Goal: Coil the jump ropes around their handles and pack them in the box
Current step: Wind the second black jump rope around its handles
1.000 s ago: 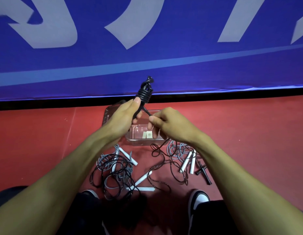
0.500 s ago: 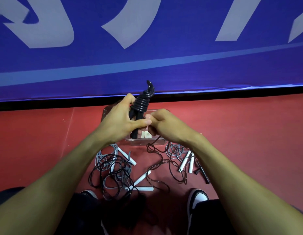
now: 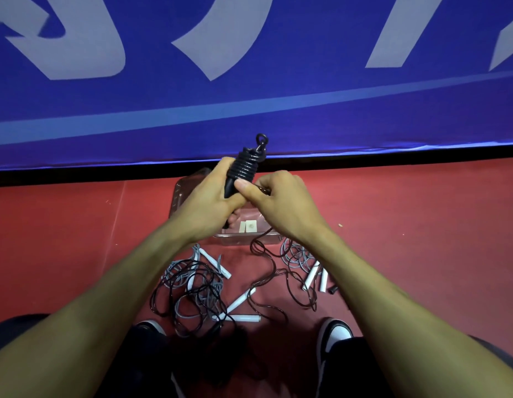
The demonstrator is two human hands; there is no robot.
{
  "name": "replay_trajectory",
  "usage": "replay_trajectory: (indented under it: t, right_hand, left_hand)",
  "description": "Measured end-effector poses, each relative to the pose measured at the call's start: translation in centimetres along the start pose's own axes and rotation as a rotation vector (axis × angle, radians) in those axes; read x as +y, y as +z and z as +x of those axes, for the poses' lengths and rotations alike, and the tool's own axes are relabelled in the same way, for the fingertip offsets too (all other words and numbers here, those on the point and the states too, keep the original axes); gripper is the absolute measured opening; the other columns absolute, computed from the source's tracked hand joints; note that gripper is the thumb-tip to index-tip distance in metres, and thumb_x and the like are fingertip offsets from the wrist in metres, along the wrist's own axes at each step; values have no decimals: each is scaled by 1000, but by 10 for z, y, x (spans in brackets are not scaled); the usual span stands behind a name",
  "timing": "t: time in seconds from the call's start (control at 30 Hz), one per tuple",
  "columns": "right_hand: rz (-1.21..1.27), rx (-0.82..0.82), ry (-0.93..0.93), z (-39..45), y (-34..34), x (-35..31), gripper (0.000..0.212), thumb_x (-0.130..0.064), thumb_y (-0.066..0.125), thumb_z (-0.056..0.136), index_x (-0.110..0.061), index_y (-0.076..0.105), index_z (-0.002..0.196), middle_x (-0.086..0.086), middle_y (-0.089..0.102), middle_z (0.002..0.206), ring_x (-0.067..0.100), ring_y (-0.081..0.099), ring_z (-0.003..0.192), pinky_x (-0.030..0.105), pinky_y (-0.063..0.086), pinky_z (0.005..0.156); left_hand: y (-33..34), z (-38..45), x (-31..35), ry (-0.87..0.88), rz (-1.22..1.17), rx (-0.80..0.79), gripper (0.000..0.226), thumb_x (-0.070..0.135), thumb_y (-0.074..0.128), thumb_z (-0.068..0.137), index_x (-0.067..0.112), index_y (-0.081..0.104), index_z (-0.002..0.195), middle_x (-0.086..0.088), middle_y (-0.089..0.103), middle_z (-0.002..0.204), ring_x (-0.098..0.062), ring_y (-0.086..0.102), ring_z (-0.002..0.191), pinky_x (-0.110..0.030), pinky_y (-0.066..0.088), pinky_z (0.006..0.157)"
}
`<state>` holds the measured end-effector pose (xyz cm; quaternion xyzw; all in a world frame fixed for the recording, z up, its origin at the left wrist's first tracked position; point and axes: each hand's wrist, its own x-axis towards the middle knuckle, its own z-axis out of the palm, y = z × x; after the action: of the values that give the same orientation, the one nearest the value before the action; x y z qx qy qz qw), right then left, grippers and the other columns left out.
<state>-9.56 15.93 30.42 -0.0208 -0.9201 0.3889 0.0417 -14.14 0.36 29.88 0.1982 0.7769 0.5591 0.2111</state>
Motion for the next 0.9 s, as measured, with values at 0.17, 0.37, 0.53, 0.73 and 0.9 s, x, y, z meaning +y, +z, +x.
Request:
replay_trajectory:
  t: [0.17,0.37,0.53,0.73,0.9]
  right_hand:
    - [-51,-14,65,-2,4,0,65,-64,45,95,-14,43,55,-2,41,47,21,42,51,34,26,51]
    - [136,-114,116,-3,5,-2,60,-68,42,95,-15,63,74,1,63,66,21,58,68,35,44,61]
    - [456,-217,72,5,-3,3,43,-49,46,103,-21,58,73,-11,47,58,8,40,51,27,33,53]
    - [487,-211,134,5,-11,3,64,-56,38,103,-24,56,50,-8,48,50,10,41,47,27,34,54]
    - [294,-258,213,0,-6,5,79,-71,25,97,-13,68,66,-4,57,46,9,51,43,27,40,57]
  left_hand:
    - [4,2,-1,-24,124,-10,20,24,54,88,20,51,107,1,59,82,-13,57,68,-38,46,66]
    - [13,-7,5,33,297,-86,25,8,52,98,26,55,115,-3,64,109,-18,61,104,-38,50,90]
    - [0,0,8,32,80,-72,21,18,57,100,14,64,119,19,69,87,7,60,75,-14,46,70]
    - [-12,-1,5,15,-140,-89,34,23,63,88,11,68,120,-5,76,108,-14,71,101,-26,54,92]
    - [-10,-2,2,87,229,162,30,17,84,80,28,63,99,7,66,74,-16,68,71,-42,57,73]
